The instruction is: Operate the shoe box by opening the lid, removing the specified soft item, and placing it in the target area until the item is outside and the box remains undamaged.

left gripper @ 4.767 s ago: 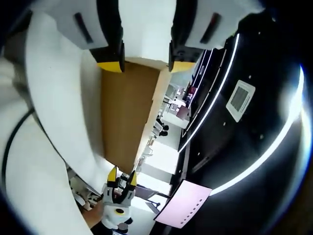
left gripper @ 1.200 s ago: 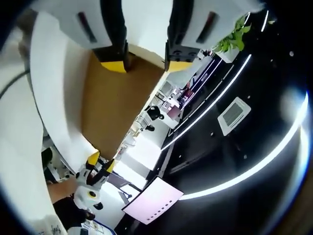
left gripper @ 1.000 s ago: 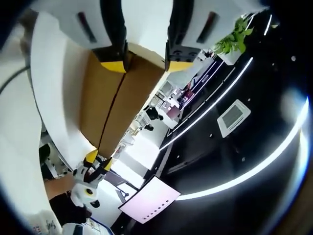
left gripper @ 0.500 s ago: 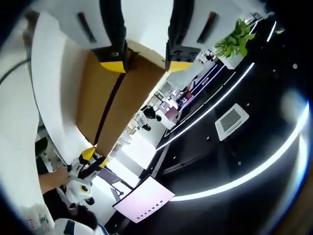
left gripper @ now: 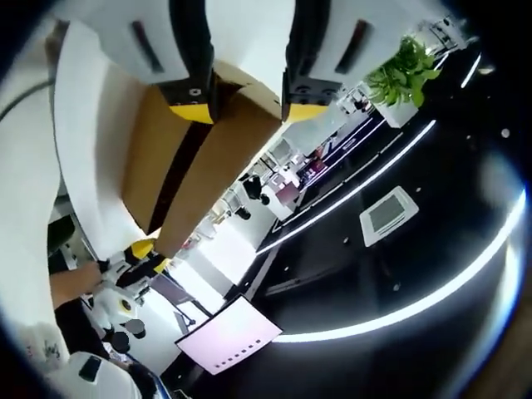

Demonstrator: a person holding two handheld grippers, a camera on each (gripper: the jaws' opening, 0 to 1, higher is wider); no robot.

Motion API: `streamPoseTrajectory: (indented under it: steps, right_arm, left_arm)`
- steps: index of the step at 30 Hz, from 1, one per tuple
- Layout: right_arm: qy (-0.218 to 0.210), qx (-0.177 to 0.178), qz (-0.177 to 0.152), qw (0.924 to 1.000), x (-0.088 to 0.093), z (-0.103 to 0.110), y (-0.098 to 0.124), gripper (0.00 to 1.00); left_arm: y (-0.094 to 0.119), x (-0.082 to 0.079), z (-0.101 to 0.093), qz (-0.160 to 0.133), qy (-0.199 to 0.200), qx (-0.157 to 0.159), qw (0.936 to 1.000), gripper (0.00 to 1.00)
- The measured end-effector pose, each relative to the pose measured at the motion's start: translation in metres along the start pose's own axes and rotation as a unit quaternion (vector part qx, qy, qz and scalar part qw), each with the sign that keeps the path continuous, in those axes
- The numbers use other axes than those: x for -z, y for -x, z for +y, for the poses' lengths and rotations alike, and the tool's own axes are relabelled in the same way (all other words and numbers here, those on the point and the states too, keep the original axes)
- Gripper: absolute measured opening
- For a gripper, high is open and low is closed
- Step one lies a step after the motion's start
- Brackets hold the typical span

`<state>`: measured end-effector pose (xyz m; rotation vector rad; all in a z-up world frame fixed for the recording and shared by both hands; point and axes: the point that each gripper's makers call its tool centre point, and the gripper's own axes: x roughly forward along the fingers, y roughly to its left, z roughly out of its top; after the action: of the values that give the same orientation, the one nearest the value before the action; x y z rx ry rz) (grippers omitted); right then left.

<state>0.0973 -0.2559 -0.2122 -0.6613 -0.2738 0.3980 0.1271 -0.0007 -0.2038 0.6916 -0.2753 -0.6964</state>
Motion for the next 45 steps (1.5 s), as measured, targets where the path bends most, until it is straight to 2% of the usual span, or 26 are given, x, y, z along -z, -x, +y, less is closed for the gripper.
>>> streamPoseTrajectory:
  steps: [3, 6, 7, 10, 13, 16, 20, 28, 31, 38, 43, 45]
  right_arm:
    - [-0.012, 0.025, 0.005, 0.9996, 0.003, -0.005, -0.002, 0.24]
    - [-0.070, 0.040, 0.001, 0.9968, 0.004, -0.005, -0.008, 0.25]
    - [-0.073, 0.044, 0.001, 0.9963, 0.004, -0.006, -0.009, 0.25]
    - [-0.047, 0.065, 0.001, 0.9967, 0.002, -0.010, -0.013, 0.26]
    - [-0.064, 0.075, -0.003, 0.9952, 0.001, -0.011, -0.015, 0.28]
    - [-0.072, 0.077, 0.001, 0.9945, 0.004, -0.013, -0.018, 0.35]
    - [-0.054, 0.078, -0.010, 0.9954, 0.000, -0.012, -0.021, 0.30]
    - [-0.045, 0.096, -0.004, 0.9943, -0.003, -0.015, -0.024, 0.29]
    - [-0.020, 0.097, -0.001, 0.9951, -0.004, -0.014, -0.024, 0.30]
    - [-0.003, 0.101, 0.005, 0.9949, 0.000, -0.016, -0.023, 0.27]
    - [-0.036, 0.091, -0.003, 0.9952, 0.003, -0.016, -0.024, 0.26]
    - [-0.050, 0.089, -0.006, 0.9948, 0.004, -0.017, -0.024, 0.24]
  left_arm:
    - [-0.001, 0.000, 0.001, -0.003, 0.017, -0.002, 0.9998, 0.31]
    - [-0.001, 0.001, 0.002, -0.006, 0.018, -0.005, 0.9998, 0.32]
    - [-0.001, 0.000, 0.002, -0.006, 0.020, -0.005, 0.9998, 0.32]
    - [0.000, 0.000, 0.003, -0.009, 0.026, -0.004, 0.9996, 0.32]
    - [0.001, -0.001, 0.004, -0.012, 0.026, -0.005, 0.9996, 0.31]
    - [0.001, -0.001, 0.004, -0.012, 0.041, 0.000, 0.9991, 0.31]
    - [0.000, 0.000, 0.005, -0.018, 0.069, 0.009, 0.9974, 0.33]
    - [0.000, 0.002, 0.002, -0.017, 0.063, 0.013, 0.9978, 0.34]
    - [0.001, 0.003, 0.001, -0.015, 0.061, 0.017, 0.9979, 0.34]
    - [0.003, 0.006, -0.003, -0.009, 0.060, 0.033, 0.9976, 0.35]
    - [0.003, 0.006, -0.006, -0.010, 0.056, 0.050, 0.9971, 0.40]
    - [0.003, 0.008, -0.008, -0.006, 0.070, 0.060, 0.9957, 0.40]
